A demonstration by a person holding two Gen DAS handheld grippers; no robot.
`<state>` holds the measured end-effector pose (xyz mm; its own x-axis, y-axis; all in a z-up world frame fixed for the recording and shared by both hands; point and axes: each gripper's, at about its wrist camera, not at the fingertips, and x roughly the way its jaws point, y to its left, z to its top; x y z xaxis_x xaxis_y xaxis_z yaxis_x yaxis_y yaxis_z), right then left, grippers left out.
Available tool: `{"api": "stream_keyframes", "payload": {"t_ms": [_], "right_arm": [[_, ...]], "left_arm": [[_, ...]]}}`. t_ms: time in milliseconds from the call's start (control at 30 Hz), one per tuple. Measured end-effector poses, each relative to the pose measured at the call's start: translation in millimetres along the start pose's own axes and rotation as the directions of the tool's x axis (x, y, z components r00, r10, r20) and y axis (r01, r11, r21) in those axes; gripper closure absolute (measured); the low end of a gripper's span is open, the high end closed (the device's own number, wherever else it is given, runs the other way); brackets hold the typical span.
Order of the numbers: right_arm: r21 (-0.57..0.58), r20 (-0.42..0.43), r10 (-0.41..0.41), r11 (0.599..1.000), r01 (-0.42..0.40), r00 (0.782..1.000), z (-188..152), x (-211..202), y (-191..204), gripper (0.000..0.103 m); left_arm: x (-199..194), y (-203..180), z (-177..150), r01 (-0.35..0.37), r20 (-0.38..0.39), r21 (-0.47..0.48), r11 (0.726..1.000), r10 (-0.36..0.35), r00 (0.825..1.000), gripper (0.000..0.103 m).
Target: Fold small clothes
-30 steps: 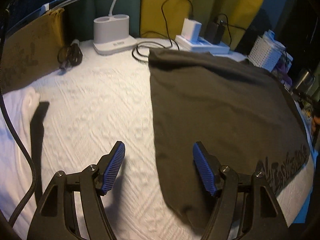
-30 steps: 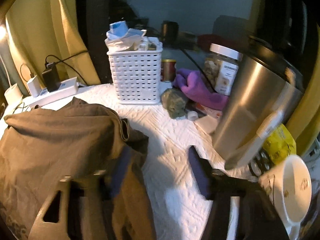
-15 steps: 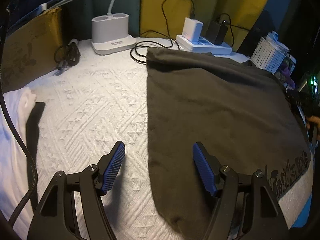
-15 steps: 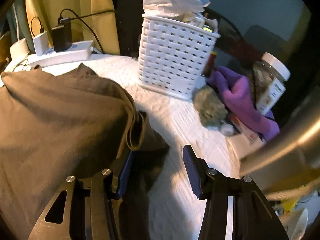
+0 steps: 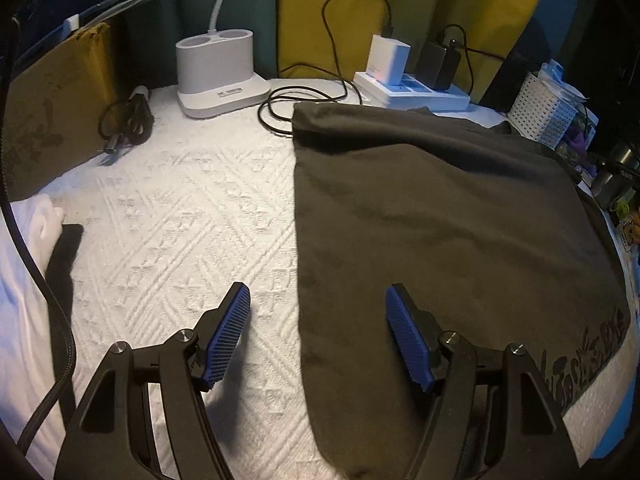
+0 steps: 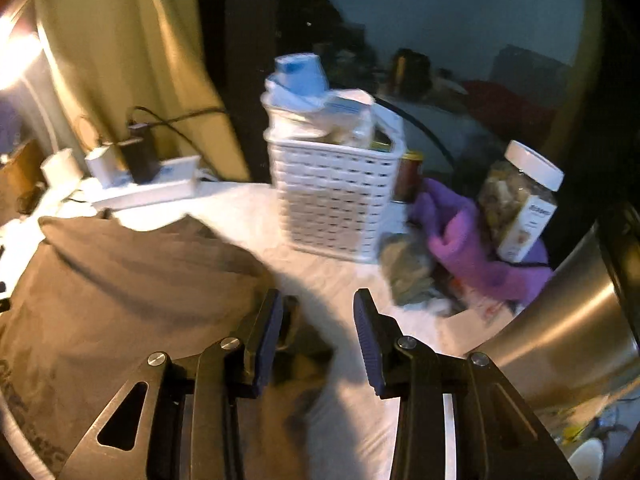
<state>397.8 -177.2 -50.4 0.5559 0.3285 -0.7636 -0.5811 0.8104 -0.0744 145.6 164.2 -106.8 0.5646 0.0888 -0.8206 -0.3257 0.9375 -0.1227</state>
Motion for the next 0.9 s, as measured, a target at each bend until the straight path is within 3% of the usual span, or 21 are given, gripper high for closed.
{"api": "stream_keyframes", "payload": {"t_ms": [233,567,833,867,900], "right_arm": [[-0.051,-0.119,-0.043,0.998,0.037,0.992,-14,50,-6,0.064],[-0.114,-0.127,0.021,0.993,-0.035,0.992,-31,35,25,0.064],[-0.164,-0.131,0.059,0.983,-0.081,0.990,-20,47,34,0.065],[-0.166,-0.138,0.078,0.981,-0.100,0.987,-20,47,34,0.081],[-0.163,-0.152,0.120,0.976,-0.145,0.981,-21,46,35,0.090]], "left_arm": [[-3,-2,0,0.015,0.016,0.000,1.000,-0.015,1.000,0.033],[0,2,-3,0.012,0.008,-0.006,1.000,-0.012,1.000,0.033],[0,-1,-3,0.019,0.009,-0.001,1.000,-0.019,1.000,0.033],[0,-1,-3,0.021,0.009,0.001,1.000,-0.021,1.000,0.033],[0,-1,-3,0.021,0.009,0.001,1.000,-0.021,1.000,0.033]]}}
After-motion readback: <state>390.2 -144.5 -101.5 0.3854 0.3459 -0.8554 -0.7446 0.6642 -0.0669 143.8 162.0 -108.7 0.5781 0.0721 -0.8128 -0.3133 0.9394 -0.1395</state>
